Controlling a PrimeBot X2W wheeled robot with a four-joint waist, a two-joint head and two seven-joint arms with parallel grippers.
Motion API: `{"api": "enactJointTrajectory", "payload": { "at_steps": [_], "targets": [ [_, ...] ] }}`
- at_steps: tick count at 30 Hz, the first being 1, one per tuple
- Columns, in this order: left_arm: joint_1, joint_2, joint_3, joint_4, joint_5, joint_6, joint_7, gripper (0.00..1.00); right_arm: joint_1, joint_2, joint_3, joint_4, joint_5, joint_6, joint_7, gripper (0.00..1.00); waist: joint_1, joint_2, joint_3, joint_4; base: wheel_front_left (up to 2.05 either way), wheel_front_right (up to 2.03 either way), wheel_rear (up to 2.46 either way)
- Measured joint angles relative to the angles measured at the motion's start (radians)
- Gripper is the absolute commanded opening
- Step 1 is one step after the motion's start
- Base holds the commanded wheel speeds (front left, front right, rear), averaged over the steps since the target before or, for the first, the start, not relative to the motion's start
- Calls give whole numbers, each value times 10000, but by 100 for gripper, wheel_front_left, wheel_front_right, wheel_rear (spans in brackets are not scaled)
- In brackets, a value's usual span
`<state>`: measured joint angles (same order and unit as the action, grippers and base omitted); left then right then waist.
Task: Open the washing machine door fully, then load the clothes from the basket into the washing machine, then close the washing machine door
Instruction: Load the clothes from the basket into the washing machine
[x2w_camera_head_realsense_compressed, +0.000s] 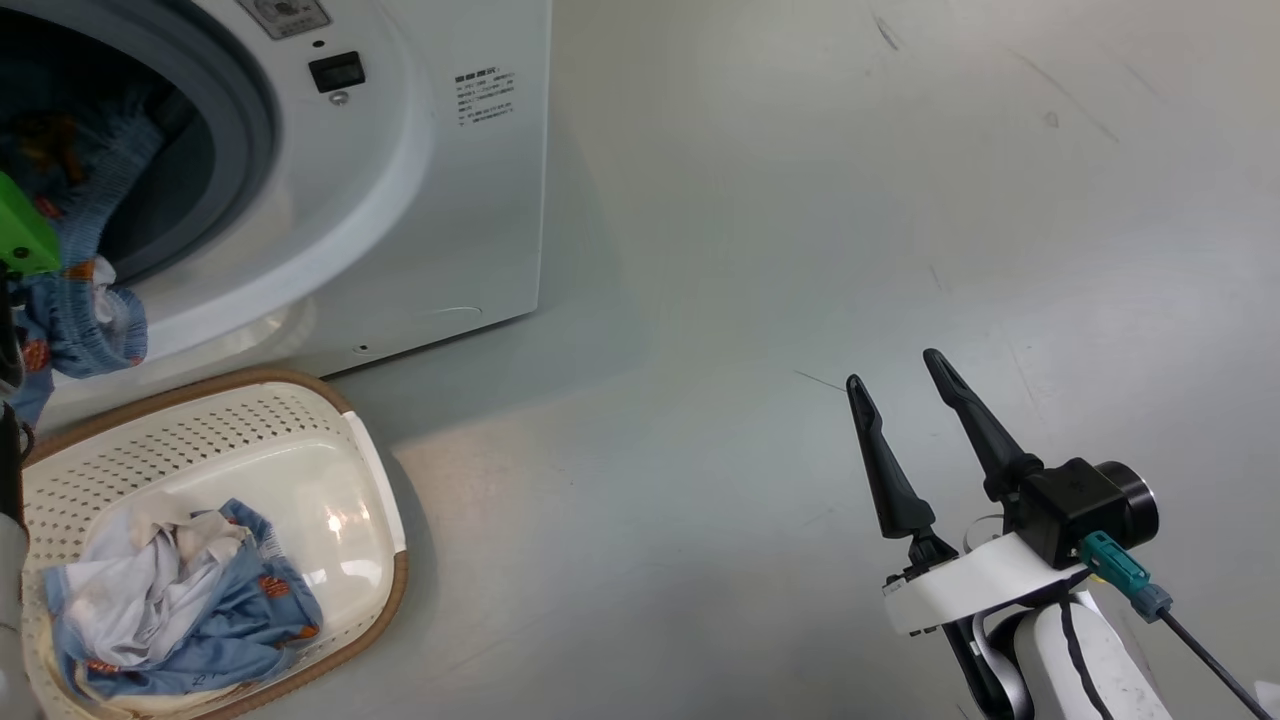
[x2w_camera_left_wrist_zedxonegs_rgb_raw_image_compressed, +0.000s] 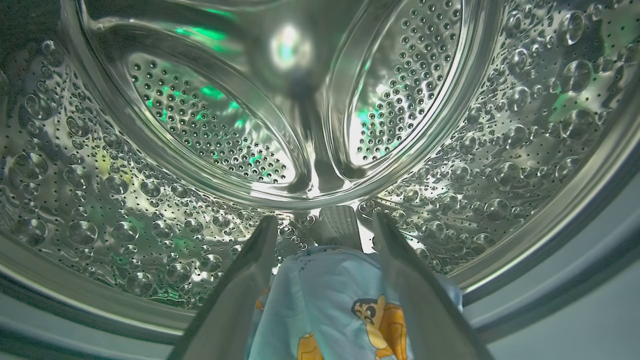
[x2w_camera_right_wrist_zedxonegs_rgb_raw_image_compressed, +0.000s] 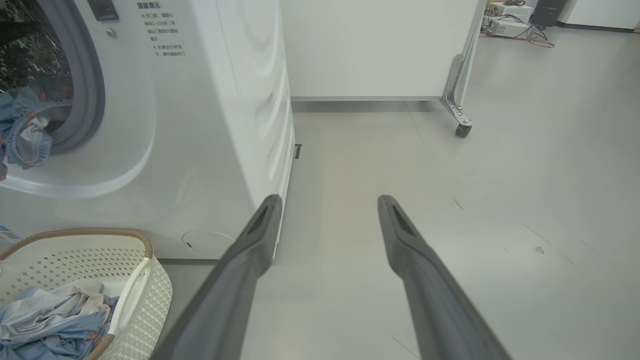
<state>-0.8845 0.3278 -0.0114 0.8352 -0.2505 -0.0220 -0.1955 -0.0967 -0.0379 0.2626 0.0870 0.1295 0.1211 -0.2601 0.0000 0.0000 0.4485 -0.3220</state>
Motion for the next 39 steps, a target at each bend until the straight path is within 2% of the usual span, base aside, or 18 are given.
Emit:
{"api": "enactJointTrajectory", "payload": {
  "at_steps": [11,15,25,30,39],
  "targets": [
    [794,-788,-52,-128,-376,-105,-270,100,14,-61,-332,0,-82,2,0,100,0,0,-368,829,0,0,0],
    [1393,-1210,-96,-464,-527,-209,-382,100,21,-244,-464,-63,-157,2,0,100,0,0,-435,1279,0,0,0],
    [3088,-1651,-198,-1246,-585,-221,-535,100,18,-562,-686,-132,-370,6,0,100,0,0,-492,2180,0,0,0],
    [3909,-2134,-157,-1755,-734,-219,-535,100,15,-593,-686,-138,-437,8,0,100,0,0,-564,2572,0,0,0],
    [5161,-2286,-142,-2905,-765,-217,-562,100,12,-650,-683,-155,-470,10,0,100,0,0,-659,3168,0,0,0]
  ]
}}
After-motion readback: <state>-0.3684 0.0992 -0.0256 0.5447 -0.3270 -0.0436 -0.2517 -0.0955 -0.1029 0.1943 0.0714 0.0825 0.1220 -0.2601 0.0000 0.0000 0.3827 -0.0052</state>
